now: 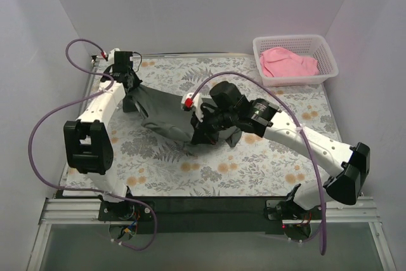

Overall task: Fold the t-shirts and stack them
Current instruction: Flatten the tshirt out

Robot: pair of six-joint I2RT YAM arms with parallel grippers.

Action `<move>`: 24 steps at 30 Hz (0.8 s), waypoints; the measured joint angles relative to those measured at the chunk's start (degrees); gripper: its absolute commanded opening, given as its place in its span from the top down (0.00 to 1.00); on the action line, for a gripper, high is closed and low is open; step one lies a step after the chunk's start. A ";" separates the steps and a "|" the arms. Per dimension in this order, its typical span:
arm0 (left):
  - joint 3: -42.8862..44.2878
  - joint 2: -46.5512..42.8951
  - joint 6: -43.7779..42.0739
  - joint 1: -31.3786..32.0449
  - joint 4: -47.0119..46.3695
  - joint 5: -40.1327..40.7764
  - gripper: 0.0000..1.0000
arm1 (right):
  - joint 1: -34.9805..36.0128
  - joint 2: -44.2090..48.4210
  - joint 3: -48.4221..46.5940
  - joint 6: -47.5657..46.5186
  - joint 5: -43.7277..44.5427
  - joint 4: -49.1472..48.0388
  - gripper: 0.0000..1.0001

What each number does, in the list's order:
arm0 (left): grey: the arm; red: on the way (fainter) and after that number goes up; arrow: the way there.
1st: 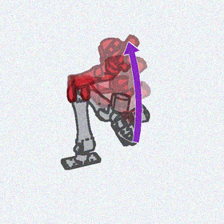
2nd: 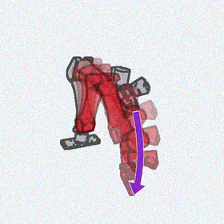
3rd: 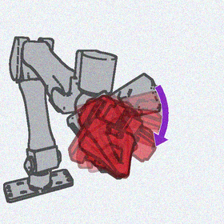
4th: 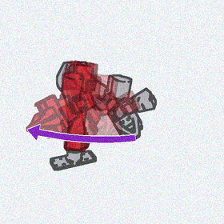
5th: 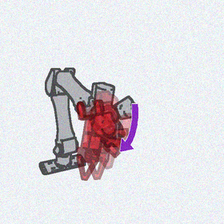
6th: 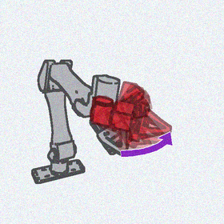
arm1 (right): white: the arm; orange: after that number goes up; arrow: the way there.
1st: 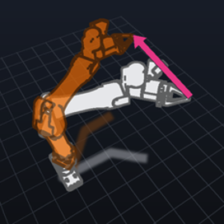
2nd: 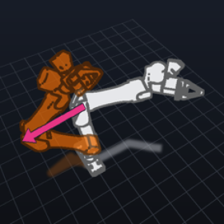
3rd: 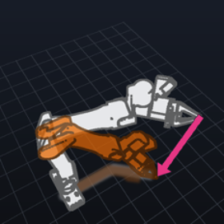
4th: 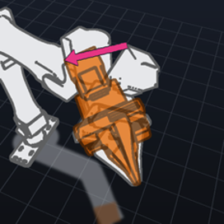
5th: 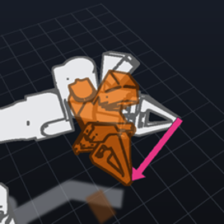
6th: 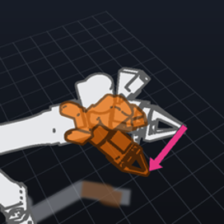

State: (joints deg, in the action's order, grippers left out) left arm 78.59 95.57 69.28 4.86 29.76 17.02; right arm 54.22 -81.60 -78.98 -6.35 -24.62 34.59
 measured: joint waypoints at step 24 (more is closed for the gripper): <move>-15.10 -12.41 1.88 0.66 0.31 -10.95 0.18 | -16.39 -5.05 16.72 9.20 13.94 -4.94 0.53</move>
State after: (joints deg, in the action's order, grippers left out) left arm 63.48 83.15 71.16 5.52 30.06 6.07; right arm 37.82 -86.65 -62.26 2.85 -10.68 29.65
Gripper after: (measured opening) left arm 0.814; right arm 0.492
